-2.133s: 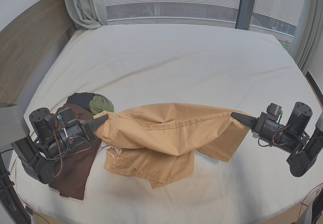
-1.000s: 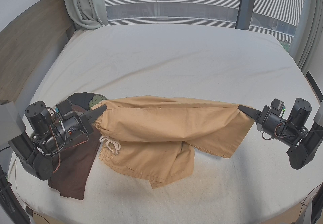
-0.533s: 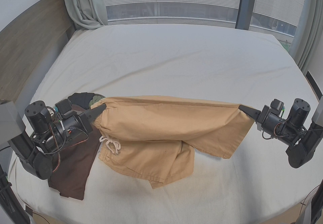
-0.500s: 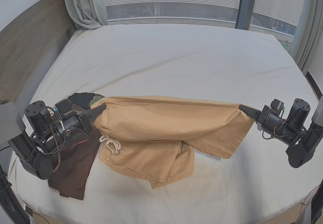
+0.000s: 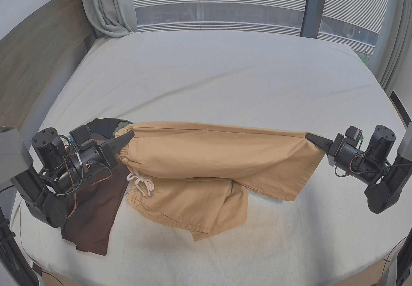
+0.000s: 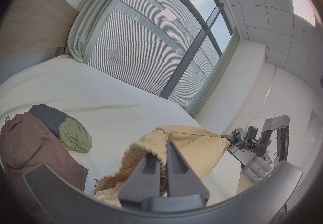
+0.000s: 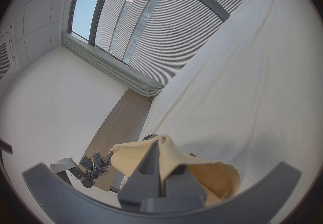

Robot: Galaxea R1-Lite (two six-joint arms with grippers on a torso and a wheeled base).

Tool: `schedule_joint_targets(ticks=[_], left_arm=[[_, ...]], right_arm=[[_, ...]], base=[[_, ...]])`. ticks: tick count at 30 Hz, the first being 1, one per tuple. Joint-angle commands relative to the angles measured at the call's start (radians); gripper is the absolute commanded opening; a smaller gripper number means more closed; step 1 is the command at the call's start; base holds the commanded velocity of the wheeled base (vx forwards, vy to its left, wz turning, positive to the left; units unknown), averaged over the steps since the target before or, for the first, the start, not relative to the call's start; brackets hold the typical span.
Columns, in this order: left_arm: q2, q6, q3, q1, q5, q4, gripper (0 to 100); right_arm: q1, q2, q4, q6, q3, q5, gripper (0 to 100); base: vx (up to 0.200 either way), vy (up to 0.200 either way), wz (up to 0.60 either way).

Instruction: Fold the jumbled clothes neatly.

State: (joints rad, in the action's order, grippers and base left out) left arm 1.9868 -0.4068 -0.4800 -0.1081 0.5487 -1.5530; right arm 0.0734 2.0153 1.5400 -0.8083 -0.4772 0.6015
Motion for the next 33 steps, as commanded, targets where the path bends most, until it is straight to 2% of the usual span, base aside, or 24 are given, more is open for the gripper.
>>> schedule_joint_targets(ticks=[1, 8, 14, 29, 33], left_arm=[[0.003, 0.002, -0.002, -0.001, -0.003, -0.001, 0], [0.007, -0.006, -0.042, -0.008, -0.039, 0.001, 0], [0.109, -0.038, -0.143, -0.015, -0.113, -0.001, 0], [0.191, -0.107, -0.284, -0.035, -0.158, 0.001, 0], [0.245, -0.122, -0.361, -0.035, -0.17, 0.001, 0]], right_arm=[[0.005, -0.003, 0.0, 0.0, -0.003, 0.0, 0], [0.029, 0.005, -0.008, 0.001, -0.035, 0.0, 0], [0.032, 0.057, -0.017, 0.003, -0.141, 0.0, 0], [0.023, 0.18, -0.074, 0.001, -0.342, 0.0, 0], [0.023, 0.21, -0.086, 0.001, -0.396, -0.002, 0]], base=[[0.0, 0.0, 0.0], [0.0, 0.0, 0.0], [0.0, 0.0, 0.0], [0.0, 0.0, 0.0], [0.0, 0.0, 0.0]])
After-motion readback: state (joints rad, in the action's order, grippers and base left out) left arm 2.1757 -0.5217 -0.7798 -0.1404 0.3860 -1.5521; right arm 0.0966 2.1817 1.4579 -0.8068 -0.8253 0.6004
